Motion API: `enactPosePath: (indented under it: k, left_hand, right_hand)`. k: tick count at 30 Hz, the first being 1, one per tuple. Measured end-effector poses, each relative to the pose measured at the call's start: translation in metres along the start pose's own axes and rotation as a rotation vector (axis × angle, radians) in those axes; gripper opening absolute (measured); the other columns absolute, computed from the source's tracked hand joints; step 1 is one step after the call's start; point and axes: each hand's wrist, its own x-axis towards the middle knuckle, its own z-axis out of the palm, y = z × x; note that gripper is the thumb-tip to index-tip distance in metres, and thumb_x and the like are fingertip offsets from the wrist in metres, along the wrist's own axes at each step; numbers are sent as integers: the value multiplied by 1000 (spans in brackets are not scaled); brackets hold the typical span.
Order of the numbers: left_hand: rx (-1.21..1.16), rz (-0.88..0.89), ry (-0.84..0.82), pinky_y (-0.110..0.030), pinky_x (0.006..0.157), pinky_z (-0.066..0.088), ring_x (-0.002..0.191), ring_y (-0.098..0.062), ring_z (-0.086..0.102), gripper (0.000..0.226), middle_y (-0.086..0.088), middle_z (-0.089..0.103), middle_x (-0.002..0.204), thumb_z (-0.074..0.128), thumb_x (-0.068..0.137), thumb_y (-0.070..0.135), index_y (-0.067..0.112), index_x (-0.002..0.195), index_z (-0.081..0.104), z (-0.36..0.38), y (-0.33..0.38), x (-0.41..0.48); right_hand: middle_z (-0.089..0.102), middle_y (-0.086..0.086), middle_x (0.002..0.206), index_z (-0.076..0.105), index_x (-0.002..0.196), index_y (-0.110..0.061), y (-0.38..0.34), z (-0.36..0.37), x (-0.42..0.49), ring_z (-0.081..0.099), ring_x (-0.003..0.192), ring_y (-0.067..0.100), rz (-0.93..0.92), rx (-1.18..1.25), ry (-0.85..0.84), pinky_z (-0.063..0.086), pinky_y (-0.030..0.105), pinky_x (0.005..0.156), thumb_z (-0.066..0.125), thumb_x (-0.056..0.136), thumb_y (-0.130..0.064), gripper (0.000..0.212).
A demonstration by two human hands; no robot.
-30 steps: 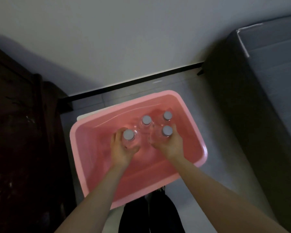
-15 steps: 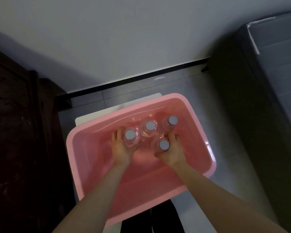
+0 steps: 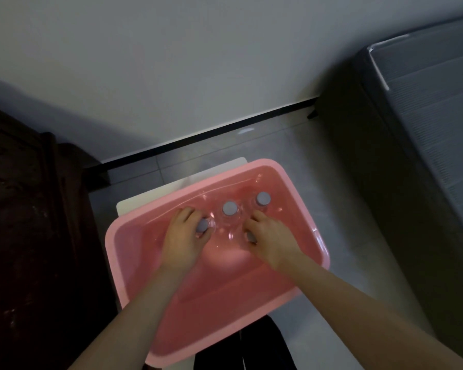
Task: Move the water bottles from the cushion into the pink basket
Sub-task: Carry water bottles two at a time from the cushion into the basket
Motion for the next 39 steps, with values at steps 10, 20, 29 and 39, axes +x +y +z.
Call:
enactPosePath:
  k: [10,20,29,39]
  left_hand:
    - [57,39,29,-33,74,37,85,-31,51,14,-10,58,84,73,75,6,5,79,60,5,-1,10]
    - [135,22,-32,-34,86,39,102,-28,49,34,-7,60,105,74,77,27,10,104,61,-2,8,2]
    - [118,-12,205,-30,97,37,113,-28,51,46,-10,61,115,74,79,28,6,117,60,-97,74,-16]
    - [194,-319,796,-30,107,31,133,-20,38,63,-3,47,143,67,84,39,19,139,44,-265,102,-191]
  right_hand:
    - [53,8,111,57,108,-10,22,-10,-11,56,96,31,118,-69,81,38,36,67,56,84,-15,25]
    - [52,7,117,51,123,-15,15,-17,-17,52,106,29,128,-167,39,46,39,75,54,84,-19,39]
    - [56,8,124,57,122,-12,-30,-131,-27,47,121,27,-162,73,374,45,39,91,62,85,-33,43]
    - [40,6,151,49,138,-17,-178,-213,-84,29,140,26,-648,88,550,30,42,113,49,94,-45,52]
